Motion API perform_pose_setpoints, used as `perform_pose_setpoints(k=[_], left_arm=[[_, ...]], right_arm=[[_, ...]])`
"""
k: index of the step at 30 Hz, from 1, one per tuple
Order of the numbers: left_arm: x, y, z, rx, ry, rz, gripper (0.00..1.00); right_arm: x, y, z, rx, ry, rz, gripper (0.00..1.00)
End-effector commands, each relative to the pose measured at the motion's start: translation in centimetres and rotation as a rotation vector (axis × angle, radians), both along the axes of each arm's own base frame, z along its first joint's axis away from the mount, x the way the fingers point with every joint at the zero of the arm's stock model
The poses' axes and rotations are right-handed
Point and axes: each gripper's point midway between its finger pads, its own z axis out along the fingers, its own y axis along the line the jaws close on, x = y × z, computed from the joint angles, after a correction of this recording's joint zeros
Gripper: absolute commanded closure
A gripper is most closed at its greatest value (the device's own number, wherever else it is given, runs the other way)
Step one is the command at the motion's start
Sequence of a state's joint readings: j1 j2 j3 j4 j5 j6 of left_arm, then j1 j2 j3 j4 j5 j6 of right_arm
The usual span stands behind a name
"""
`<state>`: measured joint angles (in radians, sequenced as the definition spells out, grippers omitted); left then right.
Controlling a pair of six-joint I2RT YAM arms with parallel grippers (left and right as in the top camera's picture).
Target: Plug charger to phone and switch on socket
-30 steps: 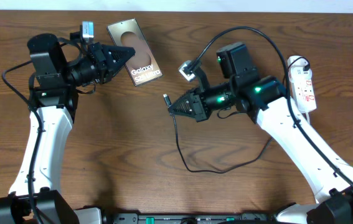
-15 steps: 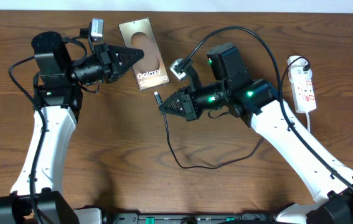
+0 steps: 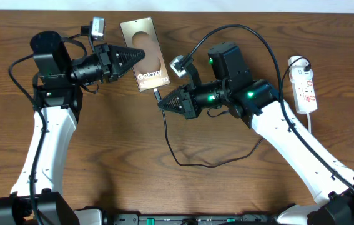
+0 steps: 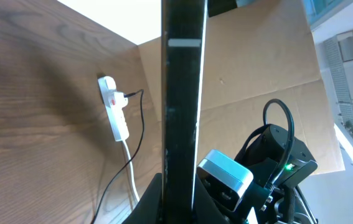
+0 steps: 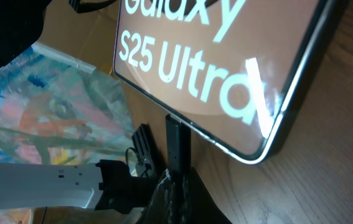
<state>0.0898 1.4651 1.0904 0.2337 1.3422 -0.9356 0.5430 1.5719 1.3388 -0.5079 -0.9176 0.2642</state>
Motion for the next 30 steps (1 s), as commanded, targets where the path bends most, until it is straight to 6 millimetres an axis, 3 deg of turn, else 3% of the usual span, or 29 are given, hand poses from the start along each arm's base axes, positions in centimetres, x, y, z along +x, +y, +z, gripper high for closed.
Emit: perform_pose_setpoints(k=[1, 30], left_arm=[[-0.65, -0.22, 1.75, 0.002, -0.070, -0.037, 0.93], [-0.52, 0.07, 1.76, 0.028, -0.139, -0.032, 0.93]], right_arm=[[-0.47, 0.10, 0.69, 0.016, 0.002, 0.010, 0.99], [-1.12, 0.24, 1.12, 0.042, 0.018, 0.044, 0.99]])
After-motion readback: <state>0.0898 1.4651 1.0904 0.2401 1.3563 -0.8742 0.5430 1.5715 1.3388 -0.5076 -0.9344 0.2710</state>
